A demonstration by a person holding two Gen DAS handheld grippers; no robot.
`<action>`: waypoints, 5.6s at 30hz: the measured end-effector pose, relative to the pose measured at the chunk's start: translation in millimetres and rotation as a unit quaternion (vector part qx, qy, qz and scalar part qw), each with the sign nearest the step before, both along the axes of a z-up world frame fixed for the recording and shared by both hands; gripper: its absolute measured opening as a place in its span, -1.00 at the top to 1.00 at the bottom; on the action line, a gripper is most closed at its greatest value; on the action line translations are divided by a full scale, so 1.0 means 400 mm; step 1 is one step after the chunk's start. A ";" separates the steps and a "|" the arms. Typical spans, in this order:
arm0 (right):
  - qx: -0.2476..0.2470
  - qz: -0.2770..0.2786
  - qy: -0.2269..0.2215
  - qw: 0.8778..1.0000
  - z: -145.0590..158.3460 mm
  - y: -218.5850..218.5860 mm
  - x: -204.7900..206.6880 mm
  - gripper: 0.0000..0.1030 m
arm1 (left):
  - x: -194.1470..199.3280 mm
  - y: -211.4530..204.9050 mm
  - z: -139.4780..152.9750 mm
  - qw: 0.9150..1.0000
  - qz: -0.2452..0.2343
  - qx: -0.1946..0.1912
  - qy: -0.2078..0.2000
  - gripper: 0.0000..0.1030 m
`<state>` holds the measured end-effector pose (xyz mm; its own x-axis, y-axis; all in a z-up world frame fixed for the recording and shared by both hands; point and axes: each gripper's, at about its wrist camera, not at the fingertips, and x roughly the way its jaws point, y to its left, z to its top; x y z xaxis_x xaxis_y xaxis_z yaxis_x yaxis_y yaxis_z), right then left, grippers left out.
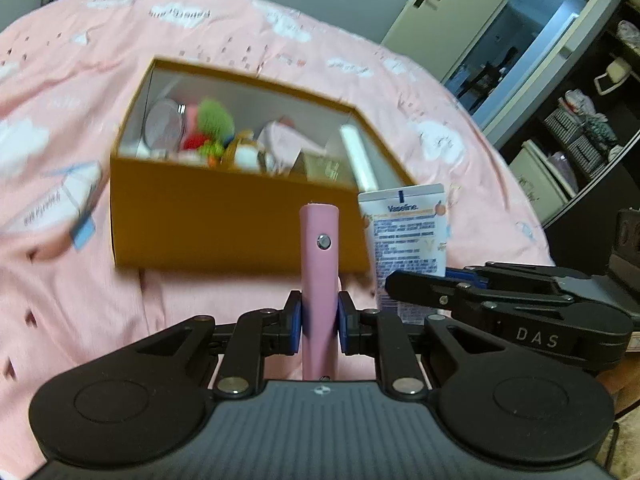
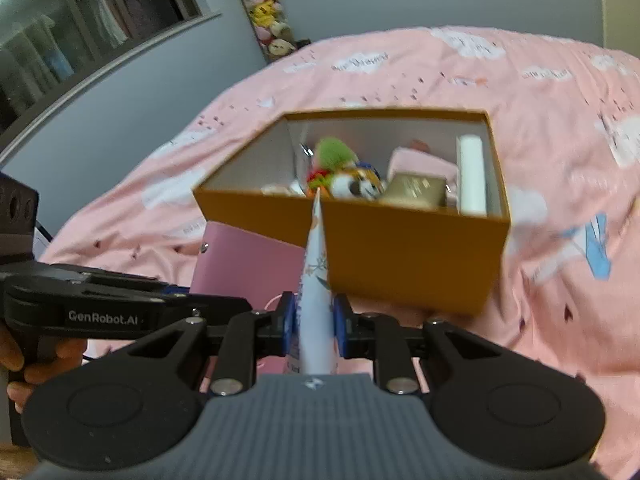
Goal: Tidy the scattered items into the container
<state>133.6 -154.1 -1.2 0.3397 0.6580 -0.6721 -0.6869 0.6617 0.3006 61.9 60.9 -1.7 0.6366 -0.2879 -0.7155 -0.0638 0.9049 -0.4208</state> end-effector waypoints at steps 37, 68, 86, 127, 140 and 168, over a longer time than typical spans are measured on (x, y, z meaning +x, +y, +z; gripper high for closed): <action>0.000 -0.045 0.069 0.997 -0.058 0.226 0.352 0.56 | 0.374 0.168 -0.038 0.997 0.026 0.054 0.047 0.62; -0.053 -0.053 0.030 0.997 -0.063 0.244 0.352 0.29 | 0.350 0.183 0.003 0.993 0.066 0.091 0.041 0.39; -0.080 -0.026 -0.022 0.996 -0.068 0.249 0.298 0.49 | 0.312 0.120 -0.001 0.984 0.084 0.154 0.022 0.51; -0.021 -0.158 -0.162 0.974 -0.038 0.086 0.095 -0.64 | 0.135 -0.038 -0.019 0.949 0.174 0.234 -0.116 -0.71; -0.025 -0.163 -0.160 0.973 -0.070 0.092 0.092 -0.77 | 0.141 -0.047 -0.048 0.946 0.172 0.257 -0.098 -0.71; -0.133 -0.115 -0.234 0.956 -0.145 0.156 0.029 -0.97 | 0.142 -0.077 -0.075 0.942 0.163 0.276 -0.097 -0.72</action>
<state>145.4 -91.8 -59.2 0.7597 0.3572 -0.5433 -0.5322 0.8216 -0.2040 118.9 30.1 -31.9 0.7611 0.3270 -0.5603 -0.3463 0.9351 0.0753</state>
